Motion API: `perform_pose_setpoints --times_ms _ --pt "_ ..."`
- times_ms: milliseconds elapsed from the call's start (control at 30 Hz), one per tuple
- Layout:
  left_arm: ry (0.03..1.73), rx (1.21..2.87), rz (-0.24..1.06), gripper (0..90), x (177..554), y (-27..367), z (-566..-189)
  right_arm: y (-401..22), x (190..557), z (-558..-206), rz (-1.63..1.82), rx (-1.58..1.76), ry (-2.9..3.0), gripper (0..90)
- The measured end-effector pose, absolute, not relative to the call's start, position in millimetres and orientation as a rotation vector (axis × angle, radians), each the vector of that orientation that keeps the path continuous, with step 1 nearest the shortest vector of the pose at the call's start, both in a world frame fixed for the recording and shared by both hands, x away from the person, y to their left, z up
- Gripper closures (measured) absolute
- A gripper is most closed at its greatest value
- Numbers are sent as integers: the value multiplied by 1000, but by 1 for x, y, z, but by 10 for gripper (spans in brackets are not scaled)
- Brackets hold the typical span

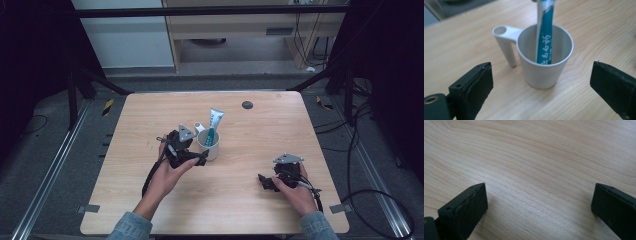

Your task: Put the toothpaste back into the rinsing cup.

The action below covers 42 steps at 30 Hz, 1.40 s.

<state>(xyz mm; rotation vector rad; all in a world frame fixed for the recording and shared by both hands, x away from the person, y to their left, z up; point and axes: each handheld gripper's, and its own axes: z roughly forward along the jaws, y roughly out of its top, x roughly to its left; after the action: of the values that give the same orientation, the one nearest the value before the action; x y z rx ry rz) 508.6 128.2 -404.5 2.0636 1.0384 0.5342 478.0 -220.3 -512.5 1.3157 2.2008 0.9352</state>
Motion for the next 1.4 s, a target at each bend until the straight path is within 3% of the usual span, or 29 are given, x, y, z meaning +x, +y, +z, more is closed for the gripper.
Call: perform_pose_setpoints --times_ms 967,1400 --pt "1162 2198 547 61 504 235 -414 -221 479 -513 929 1333 2186 7" --pt "1276 2297 488 55 501 286 -456 -221 479 -513 929 1332 2186 7"
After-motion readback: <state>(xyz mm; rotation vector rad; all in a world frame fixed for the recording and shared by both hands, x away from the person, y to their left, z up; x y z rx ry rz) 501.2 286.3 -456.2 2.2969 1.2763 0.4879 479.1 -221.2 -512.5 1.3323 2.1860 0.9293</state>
